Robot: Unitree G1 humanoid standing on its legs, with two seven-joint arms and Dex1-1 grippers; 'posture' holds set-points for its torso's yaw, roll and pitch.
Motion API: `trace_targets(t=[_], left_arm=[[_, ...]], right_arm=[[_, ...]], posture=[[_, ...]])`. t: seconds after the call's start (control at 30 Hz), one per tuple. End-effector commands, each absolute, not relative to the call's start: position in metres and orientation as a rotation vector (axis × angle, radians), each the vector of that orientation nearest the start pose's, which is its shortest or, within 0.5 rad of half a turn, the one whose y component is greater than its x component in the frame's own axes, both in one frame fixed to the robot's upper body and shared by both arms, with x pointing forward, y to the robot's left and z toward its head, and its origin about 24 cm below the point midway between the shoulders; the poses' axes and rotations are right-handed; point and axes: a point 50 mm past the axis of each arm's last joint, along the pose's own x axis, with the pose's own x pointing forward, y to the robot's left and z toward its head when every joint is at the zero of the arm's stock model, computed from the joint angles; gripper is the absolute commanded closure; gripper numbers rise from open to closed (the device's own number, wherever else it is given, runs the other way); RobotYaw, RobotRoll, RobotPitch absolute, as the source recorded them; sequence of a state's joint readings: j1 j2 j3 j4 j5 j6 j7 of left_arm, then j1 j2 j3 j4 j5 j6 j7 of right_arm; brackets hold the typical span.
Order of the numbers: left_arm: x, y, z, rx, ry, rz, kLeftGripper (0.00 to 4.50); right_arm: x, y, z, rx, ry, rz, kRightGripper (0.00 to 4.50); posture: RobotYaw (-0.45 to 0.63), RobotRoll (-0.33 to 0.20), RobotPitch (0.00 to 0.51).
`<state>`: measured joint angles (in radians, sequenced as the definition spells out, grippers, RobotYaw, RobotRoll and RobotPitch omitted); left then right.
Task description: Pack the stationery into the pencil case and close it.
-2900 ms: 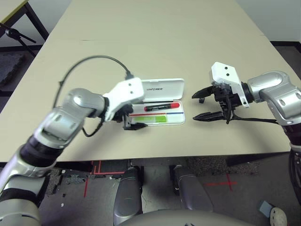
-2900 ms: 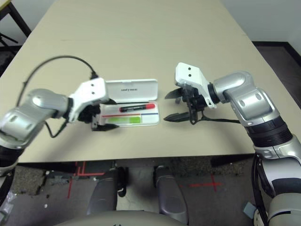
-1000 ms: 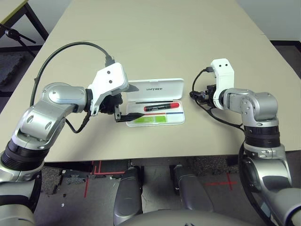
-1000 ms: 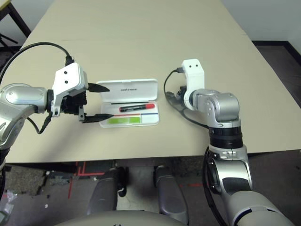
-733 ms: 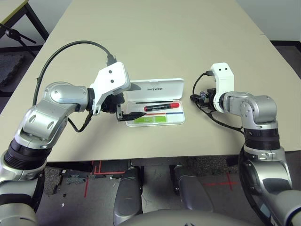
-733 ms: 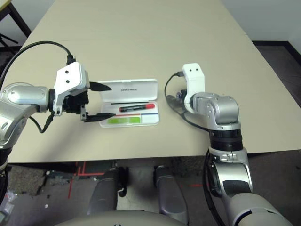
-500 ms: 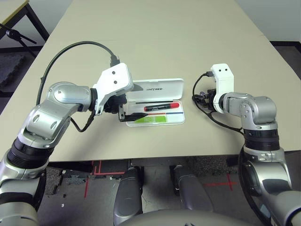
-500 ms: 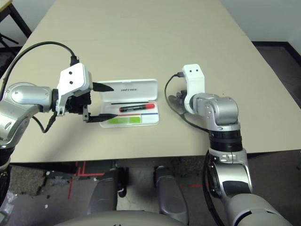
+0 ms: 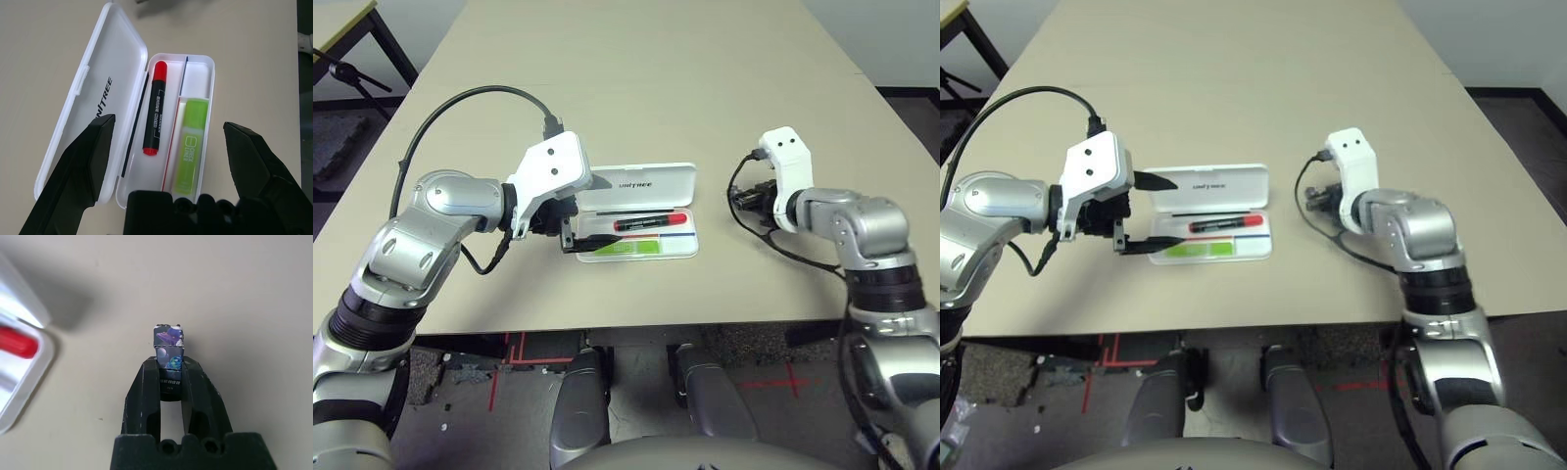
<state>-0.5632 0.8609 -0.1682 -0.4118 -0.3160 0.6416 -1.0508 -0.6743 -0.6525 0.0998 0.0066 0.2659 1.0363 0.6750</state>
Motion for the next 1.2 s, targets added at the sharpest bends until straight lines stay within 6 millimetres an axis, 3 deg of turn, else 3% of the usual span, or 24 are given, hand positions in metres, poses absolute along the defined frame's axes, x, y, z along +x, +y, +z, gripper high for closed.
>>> trace_targets(t=[0.03,0.3,0.6,0.87,1.2], left_arm=[[0.265,0.159,0.209,0.718,0.179,-1.189,0.00],[0.264,0.166,0.210,0.735,0.215,-1.178,0.00],[0.263,0.172,0.208,0.772,0.257,-1.158,0.00],[0.262,0.174,0.209,0.779,0.265,-1.156,0.00],[0.262,0.173,0.207,0.776,0.265,-1.150,0.00]], right_arm=[[0.321,-0.199,0.172,-0.365,0.508,0.782,4.18],[0.308,-0.204,0.184,-0.568,0.502,1.136,4.18],[0.299,-0.185,0.188,-0.721,0.460,1.388,4.18],[0.301,-0.160,0.187,-0.759,0.426,1.459,4.18],[0.303,-0.132,0.172,-0.824,0.399,1.469,4.18]], posture=[[-0.03,0.000,0.155],[-0.03,0.000,0.163],[-0.02,0.000,0.168],[-0.02,0.000,0.167],[-0.01,0.000,0.170]])
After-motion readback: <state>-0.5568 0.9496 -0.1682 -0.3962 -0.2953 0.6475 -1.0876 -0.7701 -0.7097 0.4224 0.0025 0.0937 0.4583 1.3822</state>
